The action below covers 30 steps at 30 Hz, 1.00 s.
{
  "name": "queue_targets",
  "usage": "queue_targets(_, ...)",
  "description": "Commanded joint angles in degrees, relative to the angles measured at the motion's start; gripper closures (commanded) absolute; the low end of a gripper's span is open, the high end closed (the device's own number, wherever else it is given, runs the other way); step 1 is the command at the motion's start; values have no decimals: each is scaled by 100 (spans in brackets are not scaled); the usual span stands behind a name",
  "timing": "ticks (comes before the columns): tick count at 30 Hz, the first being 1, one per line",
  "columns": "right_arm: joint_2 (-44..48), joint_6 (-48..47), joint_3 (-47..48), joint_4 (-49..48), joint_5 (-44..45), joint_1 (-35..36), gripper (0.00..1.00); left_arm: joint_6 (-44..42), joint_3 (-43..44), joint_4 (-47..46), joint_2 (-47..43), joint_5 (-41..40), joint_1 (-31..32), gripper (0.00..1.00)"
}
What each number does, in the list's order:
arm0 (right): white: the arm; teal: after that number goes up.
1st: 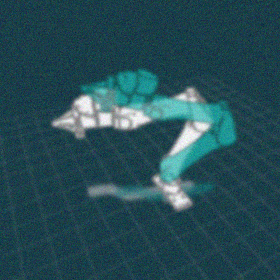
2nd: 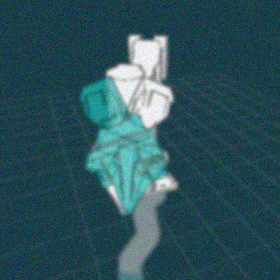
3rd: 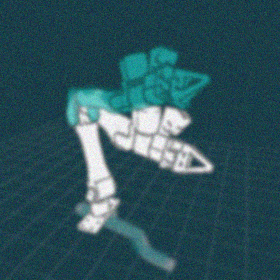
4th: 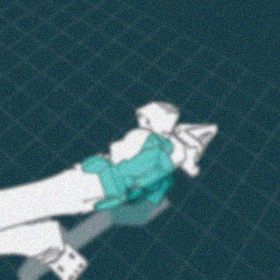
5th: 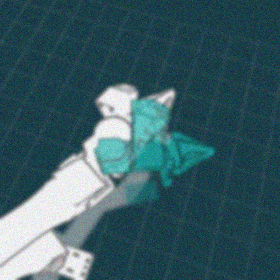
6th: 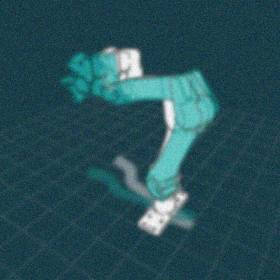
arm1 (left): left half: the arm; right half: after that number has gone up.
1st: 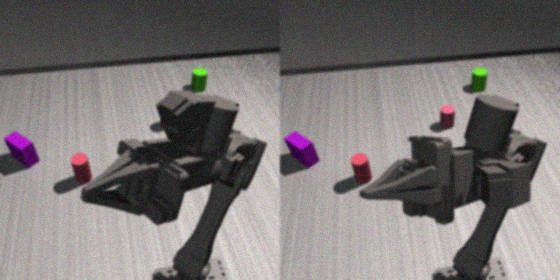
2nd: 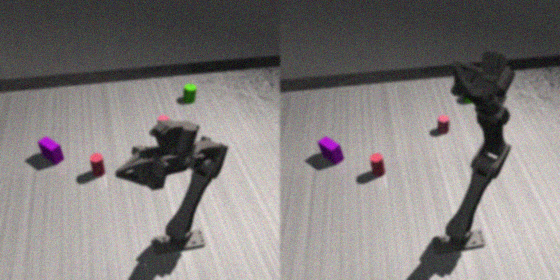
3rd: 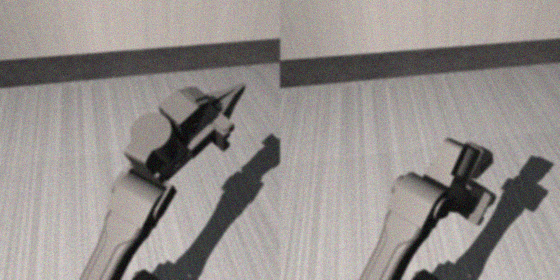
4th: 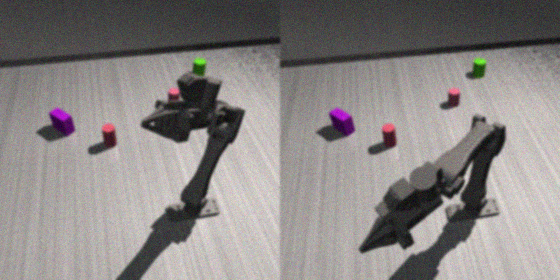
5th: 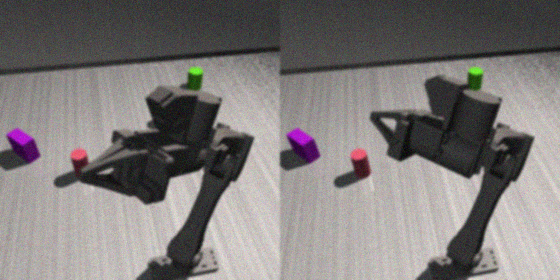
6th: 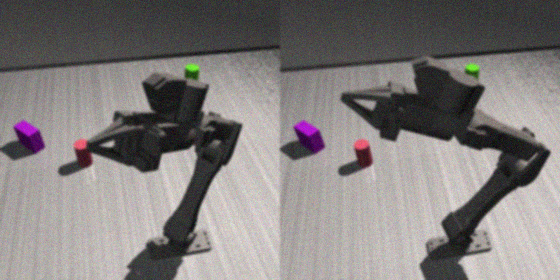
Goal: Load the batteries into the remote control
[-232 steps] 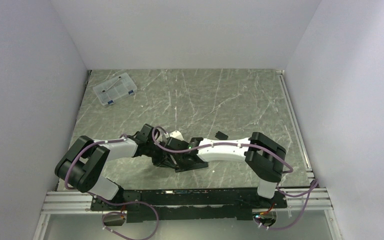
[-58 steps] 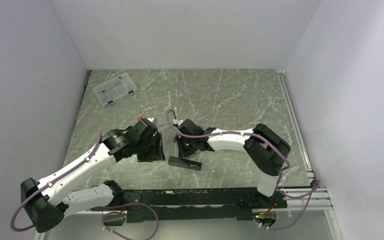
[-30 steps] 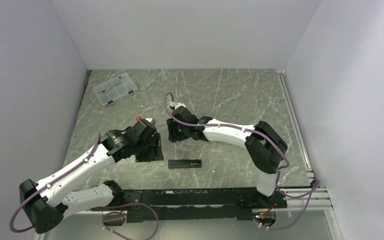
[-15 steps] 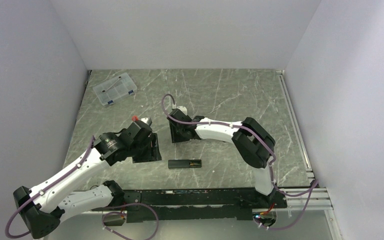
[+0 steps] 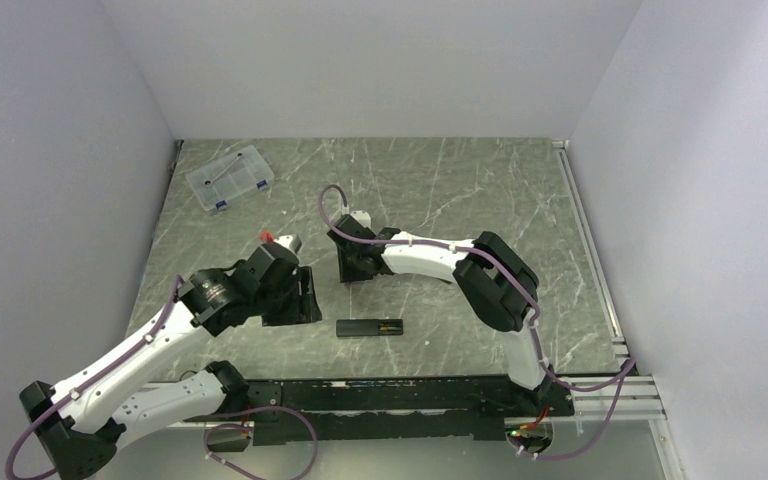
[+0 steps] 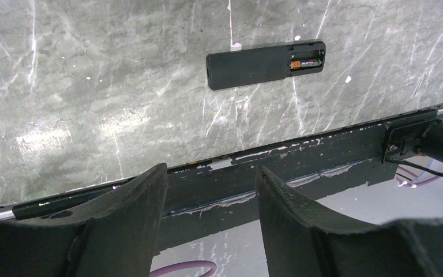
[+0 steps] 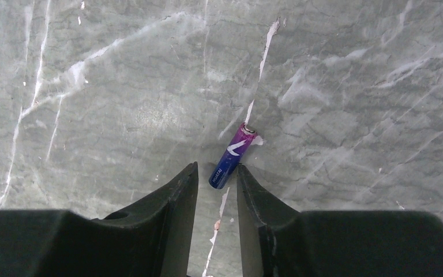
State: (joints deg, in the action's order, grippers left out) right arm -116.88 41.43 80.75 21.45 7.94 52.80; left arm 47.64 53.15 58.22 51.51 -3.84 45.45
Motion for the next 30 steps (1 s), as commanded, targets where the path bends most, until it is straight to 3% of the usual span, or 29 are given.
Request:
queue_targets(1,-49,-7,197,188,99,-15,70,-53,-26,67,-177,-36,-19,37)
queue_targets(19,-160,-425,117,613,544,123,78,-44,-85,-64,-109,48,-19,36)
queue_targets(30,-25,-827,10,509,521,152,100,-14,-32,-129,34,99,-19,36)
